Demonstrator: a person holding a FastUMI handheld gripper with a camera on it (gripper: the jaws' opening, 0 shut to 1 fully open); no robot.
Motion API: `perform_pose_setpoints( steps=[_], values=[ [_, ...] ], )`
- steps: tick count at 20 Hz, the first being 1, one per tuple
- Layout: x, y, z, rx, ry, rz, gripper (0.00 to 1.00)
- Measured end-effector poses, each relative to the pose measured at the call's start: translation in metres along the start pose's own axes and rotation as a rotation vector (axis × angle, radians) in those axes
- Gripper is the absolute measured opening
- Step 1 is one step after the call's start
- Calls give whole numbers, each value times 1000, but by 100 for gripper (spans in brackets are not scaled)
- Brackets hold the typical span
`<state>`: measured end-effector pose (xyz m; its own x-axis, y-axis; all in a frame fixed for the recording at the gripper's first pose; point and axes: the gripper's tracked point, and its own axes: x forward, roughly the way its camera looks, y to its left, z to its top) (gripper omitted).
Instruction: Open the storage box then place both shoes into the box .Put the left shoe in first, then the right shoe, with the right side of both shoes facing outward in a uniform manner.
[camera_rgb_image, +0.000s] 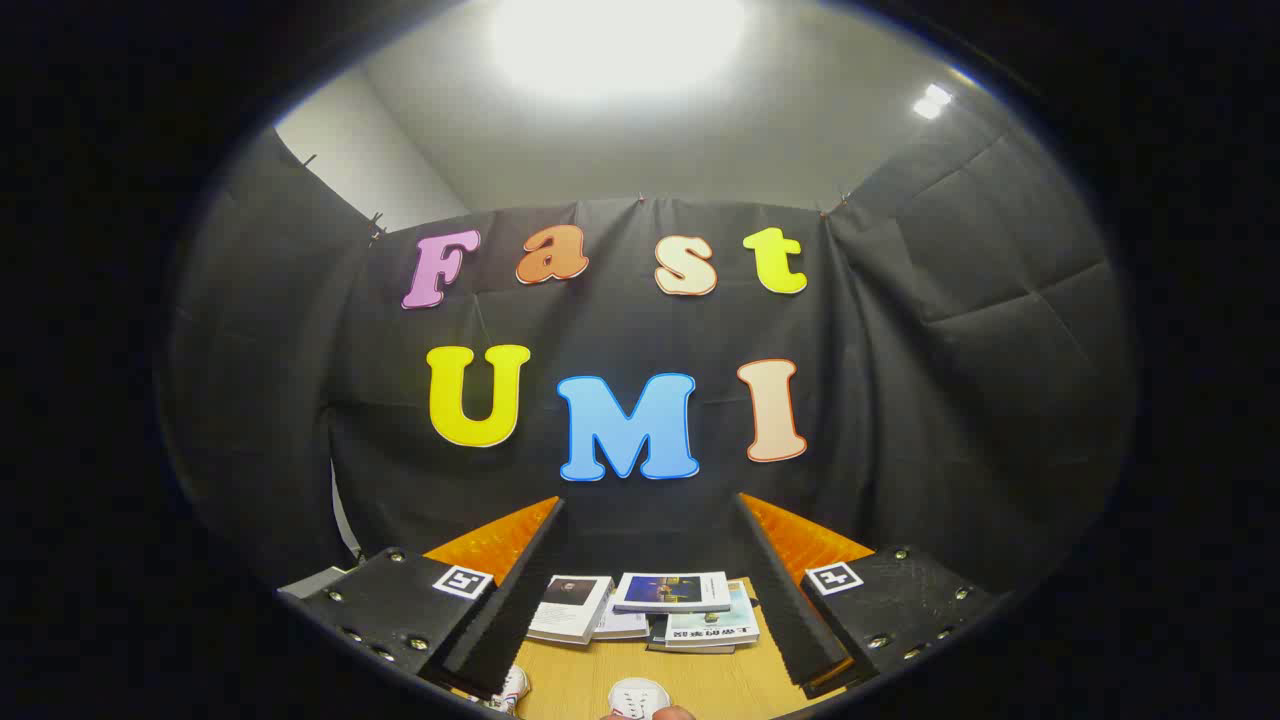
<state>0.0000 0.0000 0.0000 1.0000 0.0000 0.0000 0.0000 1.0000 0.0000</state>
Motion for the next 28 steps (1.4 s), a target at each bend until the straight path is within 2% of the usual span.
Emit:
perform_pose_setpoints(
  steps=[12, 20, 25, 28],
  values=[
    [9, 9, -3, -20, -5, 15, 98],
    [13, 25, -25, -23, 58, 48, 98],
    [18, 51, -54, -5, 140, 131, 98],
    [21, 73, -74, 53, 204, 203, 98]
  ],
)
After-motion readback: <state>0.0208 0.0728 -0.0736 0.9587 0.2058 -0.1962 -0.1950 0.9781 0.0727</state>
